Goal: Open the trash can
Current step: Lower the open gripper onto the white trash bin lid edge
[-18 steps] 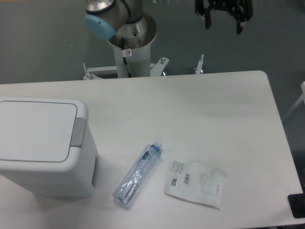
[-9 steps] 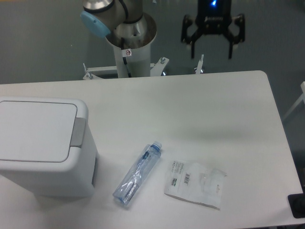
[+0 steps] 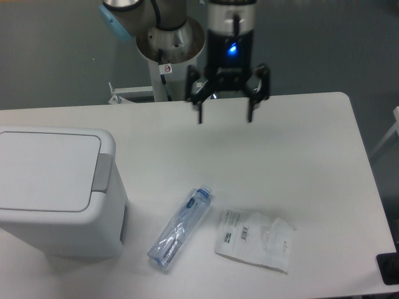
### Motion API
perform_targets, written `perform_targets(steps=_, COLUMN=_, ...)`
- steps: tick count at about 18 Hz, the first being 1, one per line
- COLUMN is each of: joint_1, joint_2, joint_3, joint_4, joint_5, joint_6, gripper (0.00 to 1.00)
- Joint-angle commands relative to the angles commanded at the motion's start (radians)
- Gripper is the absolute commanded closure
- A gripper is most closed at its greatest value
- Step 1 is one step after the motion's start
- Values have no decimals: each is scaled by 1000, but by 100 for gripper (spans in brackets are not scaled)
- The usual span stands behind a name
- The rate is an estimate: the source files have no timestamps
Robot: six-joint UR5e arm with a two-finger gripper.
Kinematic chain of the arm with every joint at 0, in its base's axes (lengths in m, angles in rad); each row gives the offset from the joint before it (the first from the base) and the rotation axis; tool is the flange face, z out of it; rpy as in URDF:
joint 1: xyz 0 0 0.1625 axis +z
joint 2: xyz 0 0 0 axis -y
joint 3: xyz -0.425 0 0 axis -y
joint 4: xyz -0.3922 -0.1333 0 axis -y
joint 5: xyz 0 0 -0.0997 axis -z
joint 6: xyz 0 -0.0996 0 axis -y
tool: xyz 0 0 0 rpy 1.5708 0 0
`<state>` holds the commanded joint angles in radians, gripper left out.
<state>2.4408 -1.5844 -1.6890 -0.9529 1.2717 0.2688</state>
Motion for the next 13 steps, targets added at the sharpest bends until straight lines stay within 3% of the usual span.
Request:
perform_targets(steps=3, joint_1=-49, joint_2=-51, joint_3=34, joint_4=46, joint_5=2, joint_6=-111, gripper=0)
perform_targets(steps=7, joint_1=-104, joint_2=-92, joint_3=80, joint_4=48, joint_5=2, joint_6=-194, gripper=0)
perform_targets(steps=13, joint_1=-132, joint_2=-100, joint_3=84, joint_4=48, joint_5=2, joint_6=-224, gripper=0)
